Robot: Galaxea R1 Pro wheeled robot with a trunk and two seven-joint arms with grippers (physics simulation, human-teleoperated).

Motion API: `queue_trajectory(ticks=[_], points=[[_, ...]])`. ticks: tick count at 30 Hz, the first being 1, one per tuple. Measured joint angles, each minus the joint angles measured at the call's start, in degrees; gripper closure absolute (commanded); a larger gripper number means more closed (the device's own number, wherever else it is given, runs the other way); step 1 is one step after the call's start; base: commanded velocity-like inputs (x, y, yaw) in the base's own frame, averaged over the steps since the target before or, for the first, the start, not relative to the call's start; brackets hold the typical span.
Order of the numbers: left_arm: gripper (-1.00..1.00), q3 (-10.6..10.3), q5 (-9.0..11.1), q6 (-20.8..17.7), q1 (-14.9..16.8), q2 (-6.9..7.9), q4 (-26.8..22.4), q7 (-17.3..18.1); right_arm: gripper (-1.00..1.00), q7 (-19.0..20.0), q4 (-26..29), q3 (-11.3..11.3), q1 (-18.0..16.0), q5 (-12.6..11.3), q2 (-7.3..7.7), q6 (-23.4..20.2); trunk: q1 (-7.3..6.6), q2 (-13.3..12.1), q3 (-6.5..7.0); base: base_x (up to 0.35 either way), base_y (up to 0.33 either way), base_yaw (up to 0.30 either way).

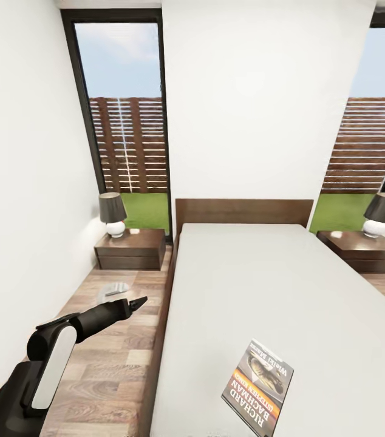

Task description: In the bedroom, move the book from the bed onto either nightstand, and place the two sandals side by side next to the bed.

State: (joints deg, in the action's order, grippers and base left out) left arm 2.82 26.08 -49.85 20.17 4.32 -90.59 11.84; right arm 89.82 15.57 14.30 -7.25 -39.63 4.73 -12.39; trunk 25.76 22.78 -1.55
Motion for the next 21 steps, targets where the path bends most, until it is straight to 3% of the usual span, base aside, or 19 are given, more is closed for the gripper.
queue_trajectory(ticks=[7,21], points=[[-1.0,-0.1,0.0,0.1,0.0,0.0,0.0,0.0,1.0,0.0,0.0,0.0,0.0,0.0,-0.02,0.0,0.0,0.0,-0.08,-0.143,0.0,0.175],[-1.0,0.0,0.0,0.2,0.0,0.0,0.0,0.1,1.0,0.0,0.0,-0.1,0.0,0.0,-0.01,0.0,-0.01,0.0,-0.59,-0.02,0.0,0.252]])
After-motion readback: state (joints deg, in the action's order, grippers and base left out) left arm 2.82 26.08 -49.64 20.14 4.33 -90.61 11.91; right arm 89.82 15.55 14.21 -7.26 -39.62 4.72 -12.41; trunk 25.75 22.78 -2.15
